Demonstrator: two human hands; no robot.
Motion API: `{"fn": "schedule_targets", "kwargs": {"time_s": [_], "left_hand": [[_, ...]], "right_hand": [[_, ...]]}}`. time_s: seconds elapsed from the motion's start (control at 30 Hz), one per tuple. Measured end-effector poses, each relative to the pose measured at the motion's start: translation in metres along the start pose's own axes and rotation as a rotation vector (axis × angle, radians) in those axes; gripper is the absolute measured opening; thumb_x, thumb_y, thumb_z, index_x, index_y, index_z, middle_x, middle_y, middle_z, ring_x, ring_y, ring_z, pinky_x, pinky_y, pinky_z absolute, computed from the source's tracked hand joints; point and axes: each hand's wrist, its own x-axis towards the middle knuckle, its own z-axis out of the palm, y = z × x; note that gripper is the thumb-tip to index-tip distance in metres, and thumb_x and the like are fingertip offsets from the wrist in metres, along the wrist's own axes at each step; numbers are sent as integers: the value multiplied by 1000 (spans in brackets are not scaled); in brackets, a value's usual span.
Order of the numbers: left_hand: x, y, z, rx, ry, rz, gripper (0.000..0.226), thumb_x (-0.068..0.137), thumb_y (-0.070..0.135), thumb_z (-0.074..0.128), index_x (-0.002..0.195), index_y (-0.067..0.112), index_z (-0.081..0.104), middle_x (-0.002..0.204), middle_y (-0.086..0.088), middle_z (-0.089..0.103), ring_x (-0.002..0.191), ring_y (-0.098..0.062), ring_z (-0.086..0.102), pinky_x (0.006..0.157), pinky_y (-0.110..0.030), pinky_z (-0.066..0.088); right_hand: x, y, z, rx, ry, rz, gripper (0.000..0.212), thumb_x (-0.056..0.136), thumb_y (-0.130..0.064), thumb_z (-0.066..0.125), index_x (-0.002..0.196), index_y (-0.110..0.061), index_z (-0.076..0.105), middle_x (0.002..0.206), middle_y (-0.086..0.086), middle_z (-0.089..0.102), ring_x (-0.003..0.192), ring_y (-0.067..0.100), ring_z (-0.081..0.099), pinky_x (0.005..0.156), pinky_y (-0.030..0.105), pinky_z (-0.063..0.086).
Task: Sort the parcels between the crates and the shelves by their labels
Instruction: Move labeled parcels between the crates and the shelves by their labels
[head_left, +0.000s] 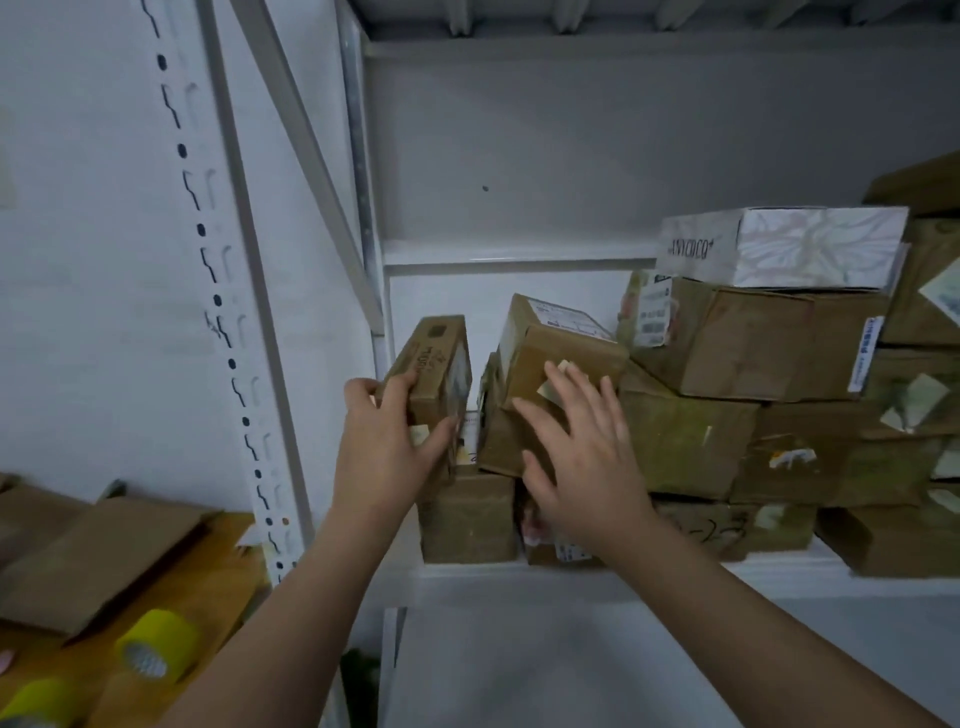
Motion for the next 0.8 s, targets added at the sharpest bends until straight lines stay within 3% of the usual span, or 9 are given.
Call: {"fn": "schedule_targets", "kwargs": {"time_s": [0.1,0.2,0.33,0.43,0.5,0.63,0.8], "left_hand": [[1,-15,-18,-111,52,-15,63,78,45,71,128,17,46,120,-2,32,94,-12,47,81,-24,45],[-4,-31,-31,-341,53,-115,60,79,42,70,125,19,40,123,1,30,109,-13,47,91,-24,46],[-27,-40,-40,-762,11,-197,50,81,32,68,118,29,35,129,-3,37,119,-14,50,76,-11,51],[-44,-46,-42,-985,-70,-248,45,77,36,64,113,33,37,127,-4,50,115,-14,57,79,-16,52],[-51,-51,-40,-1018,-117,-277,38,82,33,62,112,35,39,125,-2,54,113,-11,59,83,-21,53],[-57,-58,-37,-924,-142,-251,28,92,19,58,111,34,43,115,6,60,101,6,59,73,-6,47],[-58,-63,-34,-871,-146,-263,30,92,23,58,117,28,43,113,8,61,102,4,59,79,-11,50]], "right_hand": [[-5,-16,3,17,47,43,44,79,-12,72,122,-10,64,141,19,47,135,37,38,114,52,18],[-11,-45,10,241,59,49,35,86,-12,63,121,-7,63,133,13,55,124,26,51,105,42,41],[-8,-85,20,883,-166,405,47,95,-30,56,137,-37,37,139,-9,42,120,-4,48,100,29,47],[-4,-100,30,1263,-223,606,50,94,-34,56,127,-58,28,129,-18,48,103,-18,54,82,12,49],[-6,-102,35,1291,-194,616,53,95,-27,57,119,-65,29,119,-26,52,101,-17,57,76,9,49],[-10,-104,36,1174,-130,533,60,96,-19,56,127,-60,25,108,-51,50,103,-24,49,77,0,42],[-7,-107,36,1161,-112,487,60,98,-11,52,132,-51,24,110,-54,47,106,-27,45,79,-2,39]]}}
